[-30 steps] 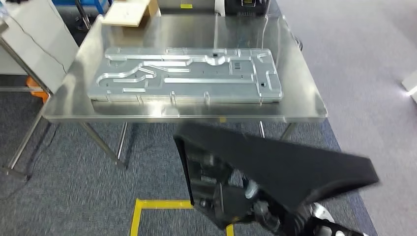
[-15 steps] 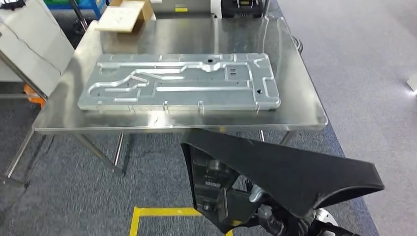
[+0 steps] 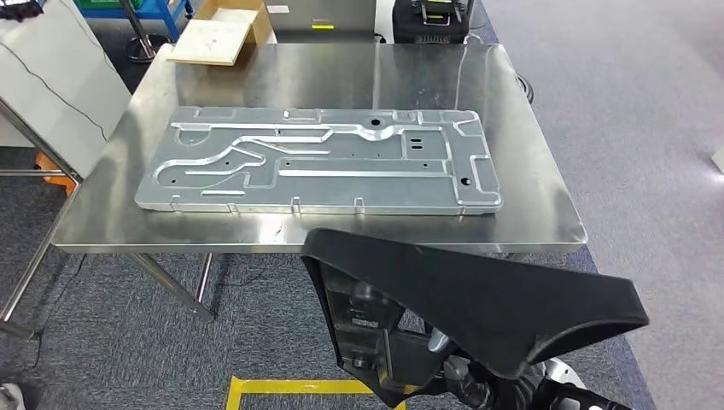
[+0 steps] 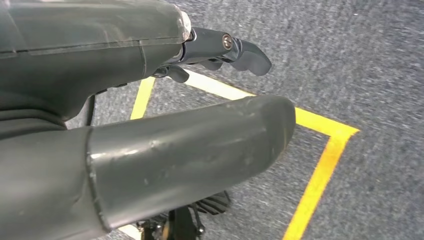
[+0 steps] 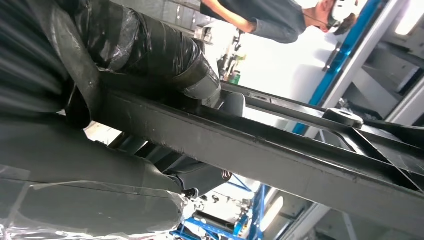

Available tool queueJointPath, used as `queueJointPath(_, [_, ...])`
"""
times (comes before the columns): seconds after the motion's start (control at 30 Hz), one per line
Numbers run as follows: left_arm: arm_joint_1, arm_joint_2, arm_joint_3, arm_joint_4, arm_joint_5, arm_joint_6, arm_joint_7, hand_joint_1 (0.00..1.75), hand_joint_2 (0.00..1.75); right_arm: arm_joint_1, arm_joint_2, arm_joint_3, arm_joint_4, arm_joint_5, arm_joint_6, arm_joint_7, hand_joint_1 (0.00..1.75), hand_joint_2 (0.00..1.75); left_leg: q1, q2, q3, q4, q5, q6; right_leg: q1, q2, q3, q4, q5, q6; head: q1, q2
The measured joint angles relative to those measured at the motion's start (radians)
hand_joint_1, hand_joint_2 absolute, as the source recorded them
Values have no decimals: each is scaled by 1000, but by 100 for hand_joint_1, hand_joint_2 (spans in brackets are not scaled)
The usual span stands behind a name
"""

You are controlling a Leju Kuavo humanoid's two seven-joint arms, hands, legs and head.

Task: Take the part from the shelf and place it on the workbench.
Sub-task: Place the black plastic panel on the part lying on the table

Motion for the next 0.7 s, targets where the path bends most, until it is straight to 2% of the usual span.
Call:
queueJointPath(0.07, [-1, 0, 0, 0, 0, -1, 0, 0, 0, -1, 0, -3, 0, -4, 1, 0, 175, 175, 0, 0, 13, -2, -11, 9, -3, 0, -74, 122, -44, 7, 0, 0])
queueJointPath(0.13, [0, 0, 0, 0, 0, -1, 0, 0, 0, 0, 1, -5, 2, -5, 1, 0, 175, 175, 0, -1, 26, -2, -24, 10, -4, 0, -156, 223, -79, 11, 0, 0])
queueJointPath(0.17, [0, 0, 0, 0, 0, -2, 0, 0, 0, 0, 1, -5, 3, -5, 1, 0, 175, 175, 0, -1, 36, -2, -32, 9, -5, 0, -177, 229, -72, 12, 0, 0])
queueJointPath(0.2, [0, 0, 0, 0, 0, -2, 0, 0, 0, 0, 1, -6, 4, -5, 1, 1, 175, 175, 0, -2, 50, -2, -42, 7, -5, 0, -181, 200, -43, 10, 0, 0])
queueJointPath(0.27, [-1, -1, 0, 0, 0, -2, -1, 0, 0, 0, 1, -8, 5, -5, 0, 1, 175, 175, 0, -4, 80, -6, -61, 2, -3, -1, -154, 74, 59, 1, 0, 0])
queueJointPath(0.3, [-1, -1, 0, 0, 0, -2, -1, 0, 0, -1, 1, -9, 6, -4, 0, 2, 175, 175, 0, -7, 90, -10, -68, -3, 1, -1, -140, 19, 90, -6, 1, 0])
queueJointPath(0.37, [-2, -3, 0, 0, 0, -2, -1, 0, 0, -2, 1, -12, 7, -4, 0, 2, 175, 175, -1, -8, 107, -20, -76, -15, 9, 1, -124, -37, 111, -21, 1, 0])
queueJointPath(0.4, [-3, -3, 0, 0, 0, -3, -2, 0, 0, -2, 2, -12, 7, -4, -1, 2, 175, 175, -2, -9, 115, -23, -75, -23, 10, 3, -117, -45, 104, -27, 2, 0])
queueJointPath(0.47, [-4, -4, 0, 0, 0, -4, -3, 0, 0, -3, 2, -14, 7, -4, -1, 2, 175, 175, -3, -6, 125, -7, -78, -34, 3, 5, -93, -63, 116, -39, 2, 0])
queueJointPath(0.5, [-6, -4, 0, 0, 0, -4, -4, 0, 0, -6, 2, -14, 7, -4, 0, 2, 175, 175, -3, -5, 114, 22, -89, -38, 1, 4, -81, -67, 115, -43, 2, 0])
queueJointPath(0.53, [-8, -4, 0, 0, 0, -4, -4, 0, 0, -8, 2, -15, 7, -5, 0, 2, 175, 175, -2, -3, 88, 71, -109, -40, -1, 3, -70, -70, 113, -46, 1, 0])
queueJointPath(0.6, [-10, -4, 0, 0, 0, -5, -5, 0, 0, -10, 2, -15, 7, -6, 4, 4, 175, 175, -1, -1, 6, 196, -164, -46, -1, 2, -59, -70, 101, -50, 1, 0])
queueJointPath(0.63, [-8, -5, 0, 0, 0, -5, -5, 0, 0, -9, 3, -16, 8, -7, 7, 5, 175, 175, 0, -1, -32, 242, -184, -50, -1, 2, -53, -70, 94, -49, 1, 0])
queueJointPath(0.67, [-6, -5, 0, 0, 0, -5, -5, 0, 0, -9, 3, -16, 8, -8, 9, 8, 175, 175, 1, -1, -57, 255, -184, -52, -1, 2, -45, -70, 86, -48, 1, 0])
queueJointPath(0.7, [-4, -6, 0, 0, 0, -5, -5, 0, 0, -8, 3, -17, 8, -9, 11, 10, 175, 175, 2, -1, -64, 234, -161, -52, -1, 3, -35, -70, 78, -46, 1, 0])
